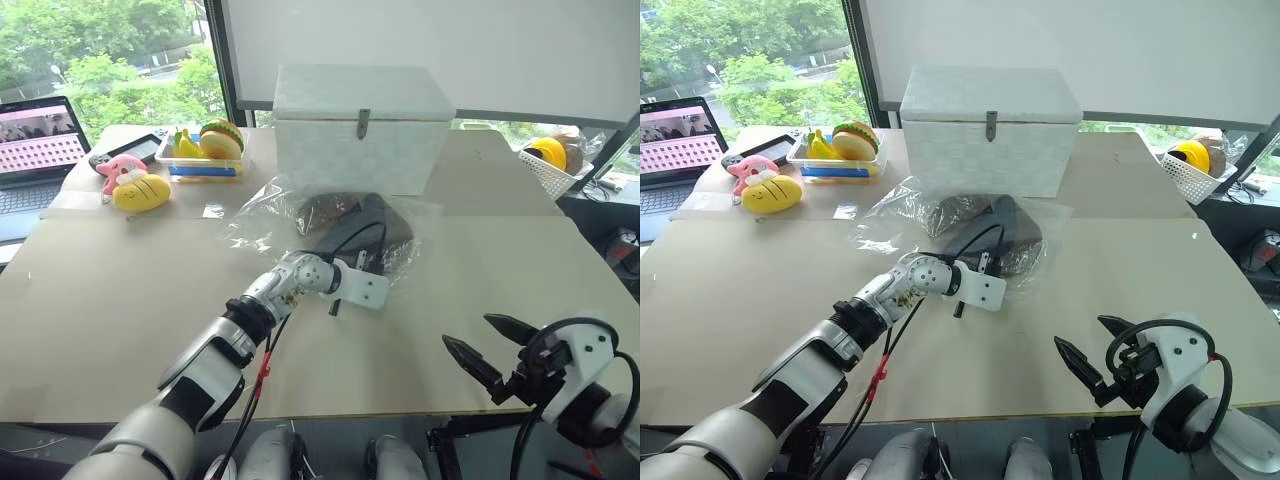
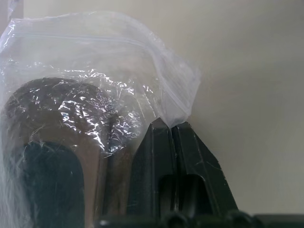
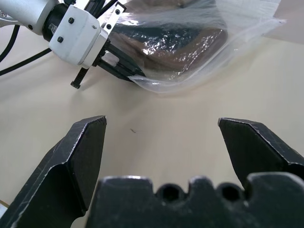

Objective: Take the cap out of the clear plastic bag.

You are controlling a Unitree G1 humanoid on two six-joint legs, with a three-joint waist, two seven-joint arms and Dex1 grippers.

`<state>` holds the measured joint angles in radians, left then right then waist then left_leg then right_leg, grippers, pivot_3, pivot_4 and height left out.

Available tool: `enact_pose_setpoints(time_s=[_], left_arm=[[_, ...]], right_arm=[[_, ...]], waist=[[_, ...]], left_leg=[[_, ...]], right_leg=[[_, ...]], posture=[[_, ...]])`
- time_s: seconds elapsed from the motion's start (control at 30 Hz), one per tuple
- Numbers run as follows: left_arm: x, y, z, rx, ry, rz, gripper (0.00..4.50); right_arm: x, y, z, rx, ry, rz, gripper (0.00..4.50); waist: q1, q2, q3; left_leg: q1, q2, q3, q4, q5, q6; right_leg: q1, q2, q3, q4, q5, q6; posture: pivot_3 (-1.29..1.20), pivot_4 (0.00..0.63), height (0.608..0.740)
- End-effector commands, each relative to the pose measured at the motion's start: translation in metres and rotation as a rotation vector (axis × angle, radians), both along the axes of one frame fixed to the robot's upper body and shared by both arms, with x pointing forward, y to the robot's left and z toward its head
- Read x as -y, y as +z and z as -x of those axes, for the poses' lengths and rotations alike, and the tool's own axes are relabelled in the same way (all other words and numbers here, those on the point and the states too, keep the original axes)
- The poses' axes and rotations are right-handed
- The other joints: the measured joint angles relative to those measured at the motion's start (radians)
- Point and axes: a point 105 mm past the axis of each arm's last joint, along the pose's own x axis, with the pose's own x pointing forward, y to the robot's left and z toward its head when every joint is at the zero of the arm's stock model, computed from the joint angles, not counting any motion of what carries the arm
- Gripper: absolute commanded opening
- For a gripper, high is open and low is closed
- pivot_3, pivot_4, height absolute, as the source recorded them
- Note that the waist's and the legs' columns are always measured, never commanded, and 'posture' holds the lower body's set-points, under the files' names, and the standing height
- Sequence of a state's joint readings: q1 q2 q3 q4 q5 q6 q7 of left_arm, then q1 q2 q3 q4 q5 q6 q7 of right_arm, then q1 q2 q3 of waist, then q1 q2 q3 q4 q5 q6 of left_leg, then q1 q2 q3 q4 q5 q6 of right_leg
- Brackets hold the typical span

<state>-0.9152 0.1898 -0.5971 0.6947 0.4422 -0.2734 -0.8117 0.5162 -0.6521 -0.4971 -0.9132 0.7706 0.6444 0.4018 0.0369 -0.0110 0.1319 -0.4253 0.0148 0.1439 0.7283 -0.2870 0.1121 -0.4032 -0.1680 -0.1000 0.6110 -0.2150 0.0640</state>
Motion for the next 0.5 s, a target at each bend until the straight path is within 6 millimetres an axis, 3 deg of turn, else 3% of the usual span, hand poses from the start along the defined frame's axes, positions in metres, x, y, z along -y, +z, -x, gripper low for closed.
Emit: enact_pose_setpoints(time_s=[0.03,0.23,0.37,0.5], left_arm=[[-0.008,-0.011,-0.002,-0.036,0.044,-0.034,0.07],[-0.013,0.016,0.008,-0.036,-0.070,0.136,0.07],[-0.064,0.031,-0.004,0.077,-0.108,0.125,0.07],[-0.096,0.043,-0.010,0.132,-0.124,0.130,0.07]], right_arm=[[-0.002,0.011,0.001,0.047,-0.001,0.003,4.50],[-0.003,0.011,-0.001,0.046,0.007,0.001,4.50],[-0.001,0.011,-0.004,0.048,0.014,0.008,4.50],[0.000,0.011,-0.007,0.048,0.020,0.011,4.50]], waist=[[0.001,0.000,0.000],[-0.002,0.000,0.000],[-0.010,0.000,0.001],[-0.012,0.000,0.001]], left_leg=[[0.000,0.000,0.000,0.000,0.000,0.000],[-0.001,0.000,0.000,-0.002,0.000,0.000],[-0.001,0.000,0.000,-0.005,0.005,-0.008],[-0.001,-0.001,0.001,-0.013,0.011,-0.003]], right_leg=[[0.000,0.000,0.000,0.000,0.000,0.000],[-0.002,0.000,0.000,0.000,-0.001,-0.001],[-0.004,0.000,0.000,0.000,-0.002,-0.002],[-0.007,0.000,-0.001,0.000,-0.002,-0.004]], posture=[[0.00,0.150,0.723],[0.00,0.150,0.723],[0.00,0.150,0.723],[0.00,0.150,0.723]])
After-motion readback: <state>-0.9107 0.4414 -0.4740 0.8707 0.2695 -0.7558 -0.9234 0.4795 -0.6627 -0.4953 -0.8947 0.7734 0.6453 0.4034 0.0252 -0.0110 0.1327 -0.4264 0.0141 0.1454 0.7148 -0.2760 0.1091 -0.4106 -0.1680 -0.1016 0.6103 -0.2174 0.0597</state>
